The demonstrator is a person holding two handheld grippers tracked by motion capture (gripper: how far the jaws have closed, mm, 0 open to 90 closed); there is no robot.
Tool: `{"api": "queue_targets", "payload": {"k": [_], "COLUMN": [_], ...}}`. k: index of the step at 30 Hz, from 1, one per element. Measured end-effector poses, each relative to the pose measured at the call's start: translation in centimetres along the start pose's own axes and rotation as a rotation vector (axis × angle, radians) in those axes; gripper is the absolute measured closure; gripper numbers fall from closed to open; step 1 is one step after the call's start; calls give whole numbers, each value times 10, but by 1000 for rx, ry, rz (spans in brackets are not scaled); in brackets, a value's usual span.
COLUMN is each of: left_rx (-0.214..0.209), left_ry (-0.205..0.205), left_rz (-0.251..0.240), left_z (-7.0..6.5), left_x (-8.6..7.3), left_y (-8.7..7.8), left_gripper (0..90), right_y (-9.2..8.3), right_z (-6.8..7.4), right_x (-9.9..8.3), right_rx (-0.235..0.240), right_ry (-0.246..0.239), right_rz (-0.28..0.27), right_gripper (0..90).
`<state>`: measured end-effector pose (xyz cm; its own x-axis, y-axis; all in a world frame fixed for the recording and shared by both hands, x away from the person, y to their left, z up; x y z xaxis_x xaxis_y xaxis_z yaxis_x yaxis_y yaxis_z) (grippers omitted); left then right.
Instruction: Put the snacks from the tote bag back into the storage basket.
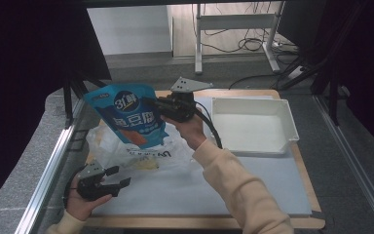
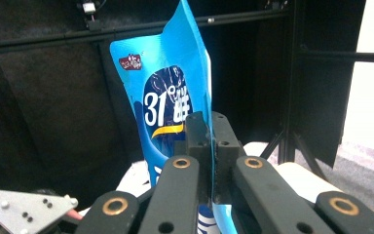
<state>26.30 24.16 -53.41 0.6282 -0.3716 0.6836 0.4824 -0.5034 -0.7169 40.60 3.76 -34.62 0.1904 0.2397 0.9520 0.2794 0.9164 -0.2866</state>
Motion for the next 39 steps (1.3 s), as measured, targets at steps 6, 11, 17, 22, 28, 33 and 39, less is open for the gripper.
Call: {"api": "queue_targets", "payload": {"k": [6,11,17,22,28,33,39], "left_rx": [-2,-2,2,3,4,4,9], "left_ry": [-2,-5,-4,-1,-5,-9,-10], "left_rz": [4,0,2,2,3,2,-2], "left_z": [0,0,1,0,1,1,2], "left_x": [0,0,0,0,0,0,0], "left_y": [0,1,0,0,0,0,0], "left_gripper": [322,322,322,322,322,322,322], "right_y": [-21,-43,-72,-93,-118,-134,-151], "right_z": [0,-1,-6,-14,-26,-35,-46], "right_x": [16,31,43,43,40,38,32], "right_rx": [-10,-36,-69,-102,-147,-188,-222], "right_ry": [-1,-16,-16,-8,1,3,20], "right_rz": [-42,-76,-112,-119,-136,-140,-148], "right_gripper": [892,892,892,892,892,892,892]}}
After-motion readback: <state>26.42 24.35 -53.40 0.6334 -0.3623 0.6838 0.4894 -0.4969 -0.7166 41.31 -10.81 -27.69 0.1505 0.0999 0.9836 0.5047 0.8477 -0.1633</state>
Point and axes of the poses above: each handheld gripper's, and its own axes: y roughly forward along the jaws, x roughly out of its top, z roughly to its left, the point moved 5 cm from there along y, roughly forward along the jaws, and after that the axes turned 11 degrees about z, right-handed, at the moved point
